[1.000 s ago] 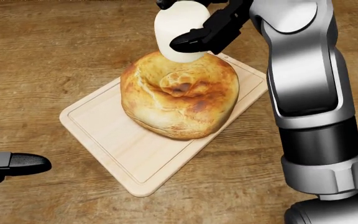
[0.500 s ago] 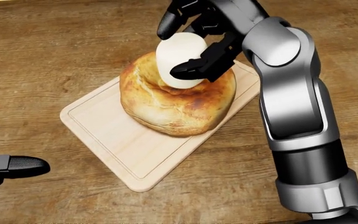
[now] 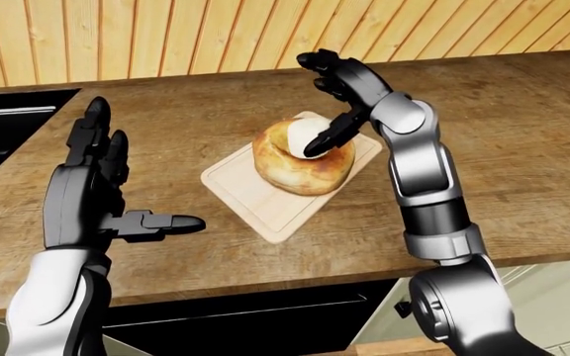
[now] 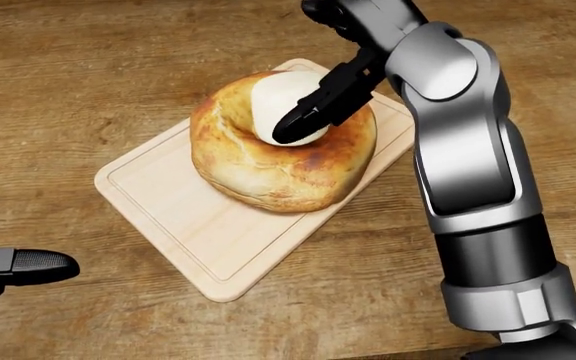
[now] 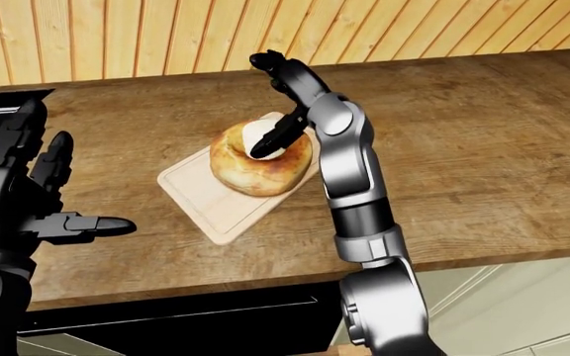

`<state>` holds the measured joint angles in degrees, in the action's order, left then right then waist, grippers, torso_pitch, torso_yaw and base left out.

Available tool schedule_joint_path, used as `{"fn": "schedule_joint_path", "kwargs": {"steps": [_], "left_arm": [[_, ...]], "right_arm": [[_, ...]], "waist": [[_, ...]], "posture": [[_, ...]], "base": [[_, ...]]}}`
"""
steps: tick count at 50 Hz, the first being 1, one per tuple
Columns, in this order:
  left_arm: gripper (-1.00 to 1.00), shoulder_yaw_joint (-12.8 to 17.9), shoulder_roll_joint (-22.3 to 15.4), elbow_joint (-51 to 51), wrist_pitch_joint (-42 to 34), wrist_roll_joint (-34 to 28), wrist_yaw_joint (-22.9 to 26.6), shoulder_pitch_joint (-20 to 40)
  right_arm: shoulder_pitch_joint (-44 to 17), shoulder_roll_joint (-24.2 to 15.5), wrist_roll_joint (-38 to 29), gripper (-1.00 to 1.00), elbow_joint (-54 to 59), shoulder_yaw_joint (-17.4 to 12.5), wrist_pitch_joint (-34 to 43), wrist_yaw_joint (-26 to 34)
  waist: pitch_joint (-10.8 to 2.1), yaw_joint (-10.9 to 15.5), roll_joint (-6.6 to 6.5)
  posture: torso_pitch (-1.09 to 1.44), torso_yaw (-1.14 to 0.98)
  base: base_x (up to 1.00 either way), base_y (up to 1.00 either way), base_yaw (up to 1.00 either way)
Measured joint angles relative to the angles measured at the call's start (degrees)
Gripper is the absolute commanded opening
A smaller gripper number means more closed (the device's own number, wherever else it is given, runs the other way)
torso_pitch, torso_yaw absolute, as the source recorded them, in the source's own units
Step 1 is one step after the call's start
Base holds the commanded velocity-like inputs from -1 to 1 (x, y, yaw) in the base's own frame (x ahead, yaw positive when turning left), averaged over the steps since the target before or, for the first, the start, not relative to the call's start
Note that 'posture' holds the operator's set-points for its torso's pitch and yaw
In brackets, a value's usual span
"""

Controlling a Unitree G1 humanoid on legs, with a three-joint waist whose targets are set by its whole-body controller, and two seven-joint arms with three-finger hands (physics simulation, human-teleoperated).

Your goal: Pick up the wedge of cheese and place it on the slice of bread to prepare a simple cheese on bread dish.

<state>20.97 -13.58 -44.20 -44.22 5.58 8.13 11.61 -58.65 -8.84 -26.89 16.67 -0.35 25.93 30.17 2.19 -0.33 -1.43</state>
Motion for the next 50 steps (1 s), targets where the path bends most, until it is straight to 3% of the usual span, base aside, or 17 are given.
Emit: {"fn": "schedule_joint_path", "kwargs": {"steps": [9,22,34,42,50], "left_arm": [[1.0,-0.19,0.04,1.37,0.93,0.0,0.02,-0.14],[1.0,0.51,-0.01,0.93,1.3,0.22,0.27,-0.67],[1.0,0.57,-0.11,1.06,1.28,0.2,0.13,-0.51],[1.0,1.56,-1.02,0.08,0.11,0.41,0.12,0.03],[1.0,5.7,-2.98,-2.15,-2.38,2.08,0.53,0.38]], "right_arm": [[1.05,0.08,0.66,1.0,-5.18,-0.36,2.34,0.0],[10.55,-1.86,1.1,1.0,-34.09,-0.82,17.52,3.41],[19.14,-7.28,-0.91,1.0,-53.36,-5.94,27.11,8.16],[25.04,-8.95,2.03,1.0,-57.83,-9.3,27.71,4.01],[29.66,-9.9,6.59,1.0,-64.1,-13.93,29.51,-1.0]], "waist": [[0.11,0.16,0.06],[0.13,0.52,0.59],[0.08,0.41,0.8],[0.12,0.37,0.78],[0.04,0.36,0.9]], "posture": [[0.0,0.0],[0.0,0.0],[0.0,0.0],[0.0,0.0],[0.0,0.0]], "base": [[0.0,0.0,0.0],[0.0,0.0,0.0],[0.0,0.0,0.0],[0.0,0.0,0.0],[0.0,0.0,0.0]]}}
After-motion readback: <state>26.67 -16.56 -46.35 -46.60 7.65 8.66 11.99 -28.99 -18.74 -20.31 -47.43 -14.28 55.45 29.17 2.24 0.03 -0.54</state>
